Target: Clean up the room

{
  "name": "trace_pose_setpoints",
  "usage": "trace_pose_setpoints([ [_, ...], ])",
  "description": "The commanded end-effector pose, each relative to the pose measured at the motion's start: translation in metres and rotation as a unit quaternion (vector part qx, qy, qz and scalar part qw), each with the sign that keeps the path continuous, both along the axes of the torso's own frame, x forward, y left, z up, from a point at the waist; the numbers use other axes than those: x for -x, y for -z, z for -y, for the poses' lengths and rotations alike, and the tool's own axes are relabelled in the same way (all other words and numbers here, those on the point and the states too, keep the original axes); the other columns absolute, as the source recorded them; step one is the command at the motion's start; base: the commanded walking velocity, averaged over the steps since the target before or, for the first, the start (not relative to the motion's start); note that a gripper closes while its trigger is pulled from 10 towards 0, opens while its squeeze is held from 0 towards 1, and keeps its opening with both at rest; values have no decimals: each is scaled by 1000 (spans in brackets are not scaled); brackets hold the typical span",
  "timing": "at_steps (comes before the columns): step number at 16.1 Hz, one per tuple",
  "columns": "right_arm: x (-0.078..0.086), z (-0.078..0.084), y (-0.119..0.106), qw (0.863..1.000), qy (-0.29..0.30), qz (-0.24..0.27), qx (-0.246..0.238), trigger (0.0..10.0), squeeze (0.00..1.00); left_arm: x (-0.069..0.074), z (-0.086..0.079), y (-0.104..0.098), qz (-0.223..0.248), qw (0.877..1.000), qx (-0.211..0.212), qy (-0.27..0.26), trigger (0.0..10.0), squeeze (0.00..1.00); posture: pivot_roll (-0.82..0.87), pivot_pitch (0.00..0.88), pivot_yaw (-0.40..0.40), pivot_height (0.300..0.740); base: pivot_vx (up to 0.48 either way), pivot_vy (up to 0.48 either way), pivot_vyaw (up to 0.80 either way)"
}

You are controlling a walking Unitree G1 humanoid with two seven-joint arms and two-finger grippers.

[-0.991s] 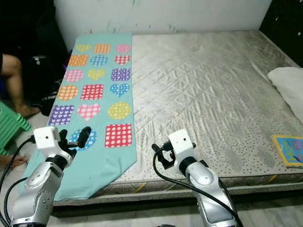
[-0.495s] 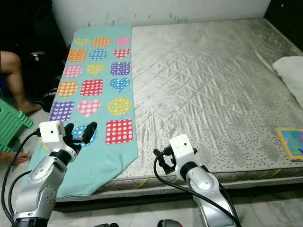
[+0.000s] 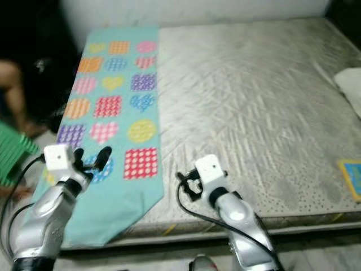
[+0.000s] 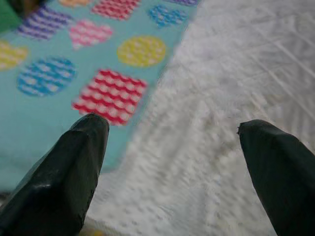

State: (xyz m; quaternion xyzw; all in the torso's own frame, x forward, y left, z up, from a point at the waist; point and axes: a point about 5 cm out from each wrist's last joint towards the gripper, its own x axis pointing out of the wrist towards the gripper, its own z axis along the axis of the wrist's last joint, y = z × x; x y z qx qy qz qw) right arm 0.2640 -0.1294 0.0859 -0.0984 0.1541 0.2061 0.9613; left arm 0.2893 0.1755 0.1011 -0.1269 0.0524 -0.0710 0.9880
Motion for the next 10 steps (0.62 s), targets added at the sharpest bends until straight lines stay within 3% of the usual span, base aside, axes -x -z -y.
trace_pose_setpoints([
  [1,1,-1,1,1000,3,-3,-3,10000,0,5,-6,9,-21,1000,-10,-9,10000,0,-215,133,50,740,0,0,0],
  [10,-3,1,0,1000,16,0,-10,10000,0,5,-7,11,-30,999,-11,-17,10000,0,-210,137,53,740,0,0,0],
])
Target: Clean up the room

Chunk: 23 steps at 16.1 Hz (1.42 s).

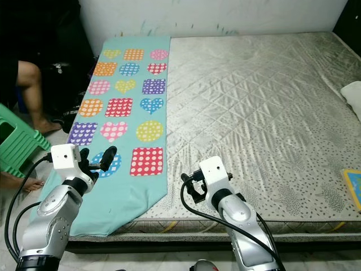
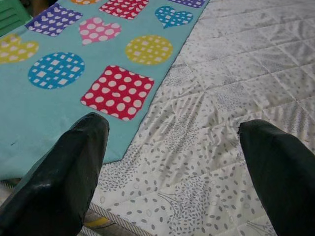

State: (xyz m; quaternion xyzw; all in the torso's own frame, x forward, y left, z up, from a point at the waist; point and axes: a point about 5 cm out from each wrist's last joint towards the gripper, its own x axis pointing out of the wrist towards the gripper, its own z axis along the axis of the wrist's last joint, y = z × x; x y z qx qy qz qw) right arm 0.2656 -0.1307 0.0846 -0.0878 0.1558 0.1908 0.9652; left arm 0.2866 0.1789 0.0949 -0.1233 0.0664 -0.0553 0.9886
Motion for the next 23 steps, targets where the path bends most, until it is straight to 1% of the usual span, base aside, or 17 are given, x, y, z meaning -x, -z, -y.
trace_pose_setpoints([
  [1,-2,-1,-2,1000,3,5,-8,10000,0,2,-4,6,-16,1000,-6,-3,10000,0,-210,136,53,740,0,0,0],
  [4,-4,3,-8,998,26,17,-46,10000,0,2,-4,7,-21,1000,-8,0,10000,0,-214,139,54,740,0,0,0],
  [5,-4,3,-8,998,26,19,-49,10000,0,2,-4,7,-21,1000,-7,0,10000,0,-214,137,54,740,0,0,0],
  [6,-5,3,-10,998,26,23,-59,10000,0,1,-4,7,-19,1000,-6,0,10000,0,-215,136,55,740,0,0,-631],
  [8,-5,3,-14,996,30,35,-78,10000,0,1,-4,2,-6,1000,-7,4,10000,0,-215,132,58,740,0,0,0],
  [9,-5,7,-17,993,51,36,-96,10000,0,5,-6,0,-1,1000,-18,16,10000,0,-211,131,63,740,0,0,0],
  [10,-4,11,-18,992,69,31,-104,10000,0,9,-7,-1,2,999,-22,33,10000,0,-208,130,65,740,0,0,0],
  [12,0,15,-16,993,75,19,-91,10000,0,15,-6,-1,1,997,-28,69,10000,0,-206,129,67,740,0,0,0],
  [14,1,17,-17,993,79,28,-79,10000,0,17,-5,-2,7,996,-40,83,10000,0,-205,123,67,740,0,0,0],
  [16,1,20,-19,993,88,44,-71,10000,0,17,-6,-3,14,995,-44,84,10000,0,-205,119,68,740,0,0,0],
  [17,-1,23,-20,992,96,54,-69,10000,0,15,-7,-7,31,995,-46,87,10000,0,-210,116,71,740,0,0,0],
  [19,-2,22,-21,991,95,50,-78,10000,0,15,-5,-10,41,990,-66,117,10000,0,-210,105,73,740,0,0,0],
  [23,-4,22,-22,991,93,51,-81,10000,0,14,-3,-11,48,987,-68,135,10000,0,-213,94,75,740,0,0,0],
])
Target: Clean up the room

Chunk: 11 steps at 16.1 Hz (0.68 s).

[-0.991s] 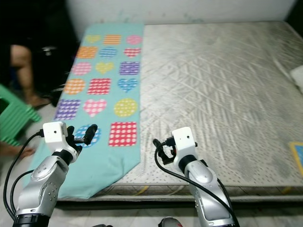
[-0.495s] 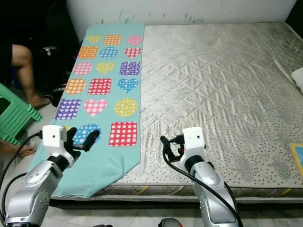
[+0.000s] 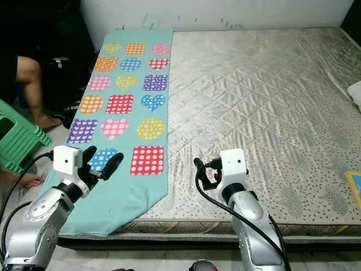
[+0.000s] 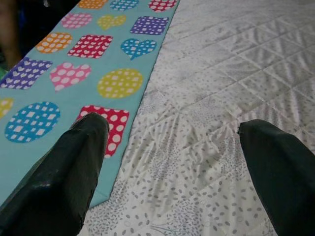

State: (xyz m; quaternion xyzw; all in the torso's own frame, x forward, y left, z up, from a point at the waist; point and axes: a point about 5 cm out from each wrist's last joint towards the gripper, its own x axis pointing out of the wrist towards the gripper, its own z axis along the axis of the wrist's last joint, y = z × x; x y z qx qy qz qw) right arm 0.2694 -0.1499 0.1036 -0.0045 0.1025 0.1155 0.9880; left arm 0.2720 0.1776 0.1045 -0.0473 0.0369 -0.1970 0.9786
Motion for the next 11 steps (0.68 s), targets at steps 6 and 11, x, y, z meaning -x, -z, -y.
trace_pose_setpoints([
  [6,19,-3,-5,997,-70,-6,-17,10000,0,4,1,-1,23,998,-43,30,10000,0,-211,75,68,740,0,0,0],
  [11,19,-2,-5,997,-71,-7,-15,10000,0,4,1,-1,24,998,-45,32,10000,0,-211,75,68,740,0,0,0],
])
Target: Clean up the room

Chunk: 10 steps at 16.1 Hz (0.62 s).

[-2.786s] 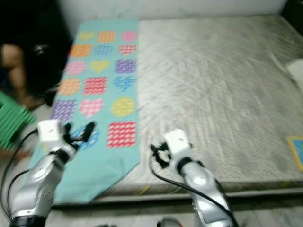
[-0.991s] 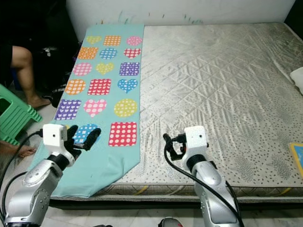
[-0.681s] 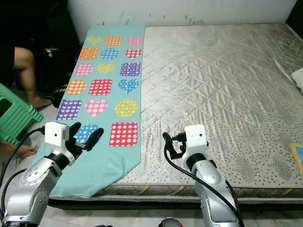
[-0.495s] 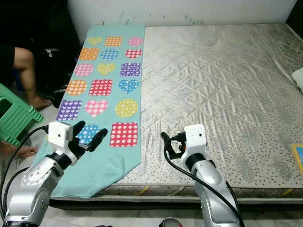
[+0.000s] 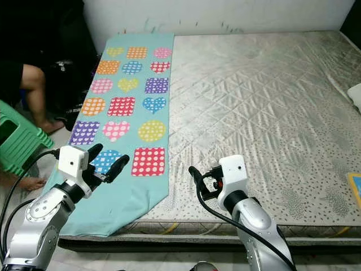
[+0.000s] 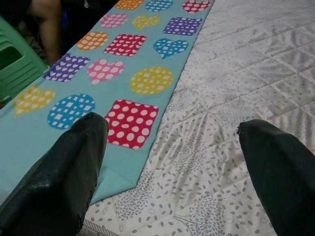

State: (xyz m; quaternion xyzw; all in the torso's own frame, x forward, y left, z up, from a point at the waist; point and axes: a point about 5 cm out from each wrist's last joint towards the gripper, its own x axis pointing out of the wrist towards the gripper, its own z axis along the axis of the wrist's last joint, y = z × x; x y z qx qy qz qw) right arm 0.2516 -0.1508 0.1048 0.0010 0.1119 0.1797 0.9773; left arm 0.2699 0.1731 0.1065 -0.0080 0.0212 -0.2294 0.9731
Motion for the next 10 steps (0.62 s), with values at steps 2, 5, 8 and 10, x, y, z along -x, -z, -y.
trace_pose_setpoints([
  [2,2,-3,-3,1000,-7,4,-4,10000,0,2,-4,1,0,1000,-11,-2,10000,0,-211,75,68,740,0,0,0],
  [5,2,-3,-3,1000,-7,4,-4,10000,0,2,-4,1,0,1000,-11,-2,10000,0,-211,75,68,740,0,0,0],
  [8,2,-3,-3,1000,-7,4,-4,10000,0,2,-4,1,0,1000,-11,-2,10000,0,-211,75,68,740,0,0,0],
  [10,2,-3,-3,1000,-7,4,-4,10000,0,2,-4,1,0,1000,-11,-2,10000,0,-211,75,68,740,0,0,0],
])
